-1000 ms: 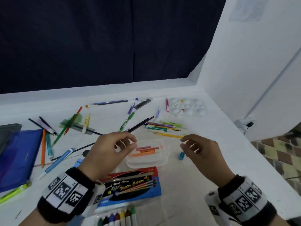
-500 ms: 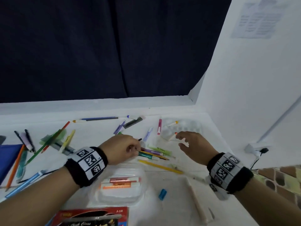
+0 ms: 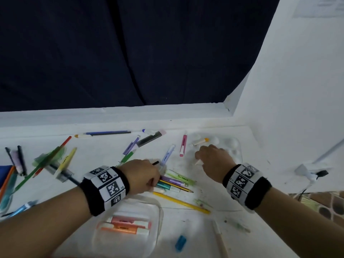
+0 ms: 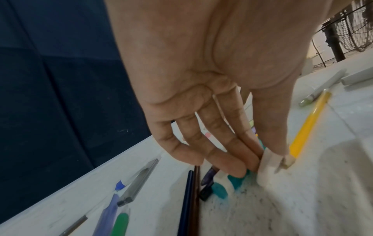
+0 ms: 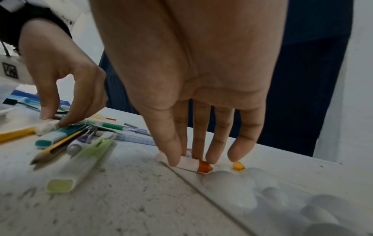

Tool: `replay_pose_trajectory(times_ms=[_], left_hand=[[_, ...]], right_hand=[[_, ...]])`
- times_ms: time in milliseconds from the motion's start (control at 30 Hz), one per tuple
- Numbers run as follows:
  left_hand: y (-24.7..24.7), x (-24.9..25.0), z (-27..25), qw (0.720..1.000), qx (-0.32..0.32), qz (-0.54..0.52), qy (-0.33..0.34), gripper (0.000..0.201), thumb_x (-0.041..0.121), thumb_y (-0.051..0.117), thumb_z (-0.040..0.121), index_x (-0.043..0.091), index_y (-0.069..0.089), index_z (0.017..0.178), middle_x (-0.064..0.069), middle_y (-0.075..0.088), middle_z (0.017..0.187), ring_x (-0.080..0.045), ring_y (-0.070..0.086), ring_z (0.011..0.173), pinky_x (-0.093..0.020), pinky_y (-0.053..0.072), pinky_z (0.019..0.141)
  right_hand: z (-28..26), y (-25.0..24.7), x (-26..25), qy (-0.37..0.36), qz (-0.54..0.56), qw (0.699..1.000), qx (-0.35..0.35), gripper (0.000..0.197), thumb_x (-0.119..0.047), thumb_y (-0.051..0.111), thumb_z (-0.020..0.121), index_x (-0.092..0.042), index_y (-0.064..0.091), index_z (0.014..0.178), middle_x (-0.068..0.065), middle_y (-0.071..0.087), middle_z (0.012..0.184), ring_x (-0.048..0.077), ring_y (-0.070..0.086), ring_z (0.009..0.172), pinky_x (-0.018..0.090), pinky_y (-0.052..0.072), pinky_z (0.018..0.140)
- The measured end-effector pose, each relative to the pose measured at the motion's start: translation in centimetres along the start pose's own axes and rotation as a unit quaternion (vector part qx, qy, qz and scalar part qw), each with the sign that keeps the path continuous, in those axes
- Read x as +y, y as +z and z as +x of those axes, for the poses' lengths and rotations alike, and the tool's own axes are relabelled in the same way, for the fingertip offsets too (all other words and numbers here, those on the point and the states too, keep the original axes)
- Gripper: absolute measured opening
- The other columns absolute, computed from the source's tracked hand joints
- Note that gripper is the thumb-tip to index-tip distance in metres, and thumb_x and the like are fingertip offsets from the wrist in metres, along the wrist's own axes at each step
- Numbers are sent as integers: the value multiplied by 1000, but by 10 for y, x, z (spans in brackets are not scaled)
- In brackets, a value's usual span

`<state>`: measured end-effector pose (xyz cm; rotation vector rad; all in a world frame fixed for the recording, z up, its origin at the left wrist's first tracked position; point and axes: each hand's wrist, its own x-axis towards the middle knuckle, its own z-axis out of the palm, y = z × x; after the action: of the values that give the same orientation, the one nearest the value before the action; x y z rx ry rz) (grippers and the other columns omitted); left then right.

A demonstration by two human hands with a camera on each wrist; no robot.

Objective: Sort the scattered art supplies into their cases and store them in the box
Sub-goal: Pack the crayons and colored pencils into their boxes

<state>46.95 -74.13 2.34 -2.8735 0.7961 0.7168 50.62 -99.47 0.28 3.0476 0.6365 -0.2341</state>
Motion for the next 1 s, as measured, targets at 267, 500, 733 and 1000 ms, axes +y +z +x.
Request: replay_pose_trajectory(times_ms=[267,500,733,1000], left_hand=[[-1,4,4,999,-44,16,-26,15,34,68,90,25,71,102,-2,64,111,-25,64,97,-24,41,78],[-10,4,-5,998,-28,50,-19,18,33,56,92,23,70,97,-2,66,104,-25,64,91,-29,49,75],[-25,-8,-60,995,96,-34,-17,15,42,60,90,29,56,85,14,60,82,-7,55,79,-30,49,76],[-6,-9,-163,929,292,-228,1,16,30,64,94,39,63,107,16,67,80,-7,62,82,-21,50,70]], right_hand=[[4,-2,-10,-3,-39,999,-9,30,-5,43,94,-18,54,118,5,52,125,27,46,118,39,41,91],[-9,-2,-21,-31,-9,995,90,28,-11,45,96,-17,48,123,2,62,112,26,55,106,40,40,86],[-50,-13,-60,-75,187,964,172,9,-26,49,100,-20,50,106,-1,62,90,25,60,72,38,50,63],[-96,-44,-127,-102,317,903,274,9,-14,73,81,-18,66,85,-7,54,74,10,52,64,27,47,62]])
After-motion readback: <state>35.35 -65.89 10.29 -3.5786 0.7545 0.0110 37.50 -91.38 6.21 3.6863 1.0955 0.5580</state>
